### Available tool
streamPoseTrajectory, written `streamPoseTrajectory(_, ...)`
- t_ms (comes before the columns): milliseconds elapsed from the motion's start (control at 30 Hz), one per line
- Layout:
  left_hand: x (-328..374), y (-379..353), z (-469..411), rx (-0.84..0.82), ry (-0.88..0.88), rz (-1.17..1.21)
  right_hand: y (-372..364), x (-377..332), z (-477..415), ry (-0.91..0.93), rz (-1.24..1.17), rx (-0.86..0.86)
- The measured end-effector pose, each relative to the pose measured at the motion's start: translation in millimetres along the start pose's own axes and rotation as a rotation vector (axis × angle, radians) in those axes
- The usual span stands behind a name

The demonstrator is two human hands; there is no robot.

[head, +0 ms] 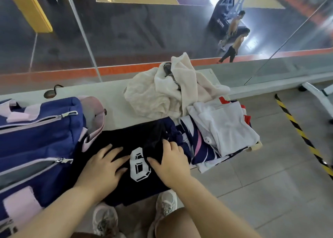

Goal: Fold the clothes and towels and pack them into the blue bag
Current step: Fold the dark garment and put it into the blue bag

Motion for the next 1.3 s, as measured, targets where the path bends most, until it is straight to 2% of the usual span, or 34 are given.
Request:
streamPoseTrajectory(167, -4.1, 7.4, 3.3, -0.016, 0.037, 0.050, 14.2, 0.4, -5.8, -0.091, -0.066, 0.007)
streamPoseTrajectory(300, -3.8, 14.7, -0.4, -0.019, 0.052, 0.104, 26.1, 1.6, -23.5, -0.136, -0.090, -0.141)
streamPoseTrajectory(467, -3.1, 16.4, -6.2, -0.037, 0.012, 0.093, 19.0, -3.2, -43.0, -0.163, -0.368, -0.329)
streamPoseTrajectory(600, -5.3, 13.7, -7.4, -0.025, -0.001, 0.049, 13.6, -0.3, -46.1, -0.170, -0.437, -0.329)
streamPoseTrajectory(767, -4.7, 11.6, -6.3, 0.070, -0.032, -0.078, 8.3, -3.9, -49.8, -0.223, -0.227, -0.265)
streamPoseTrajectory(867, -2.2, 11.4, -6.1, 0.106, -0.056, -0.092, 22.7, -5.4, -48.2, -0.121, -0.171, -0.173)
streamPoseTrajectory(1067, 4.9, 19.9, -6.2, 0.125, -0.149, -0.138, 72.5, -18.7, -51.7, -0.003, 0.255, 0.086)
streamPoseTrajectory(1133, 4.9, 24.0, -2.9, 0.072, -0.145, -0.145, 84.0, -26.5, -51.4, 0.003, 0.392, 0.134)
streamPoseTrajectory(1267, -0.8, 12.6, -5.8, -0.194, -0.116, -0.114, 83.2, -39.5, -47.6, -0.012, 0.528, 0.243)
streamPoseTrajectory(1300, 0.2, 9.8, -6.0, -0.177, -0.126, -0.121, 77.8, -43.8, -45.0, -0.024, 0.571, 0.309)
Point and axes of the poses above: each hand's wrist, its own z-axis away from the middle knuckle, its own y-axis out of the back of the hand, x = y × z, the point moved 4 cm from there along -z, towards the middle knuckle, and after that the axes turned 15 degrees about -x, right-handed, at the moved point
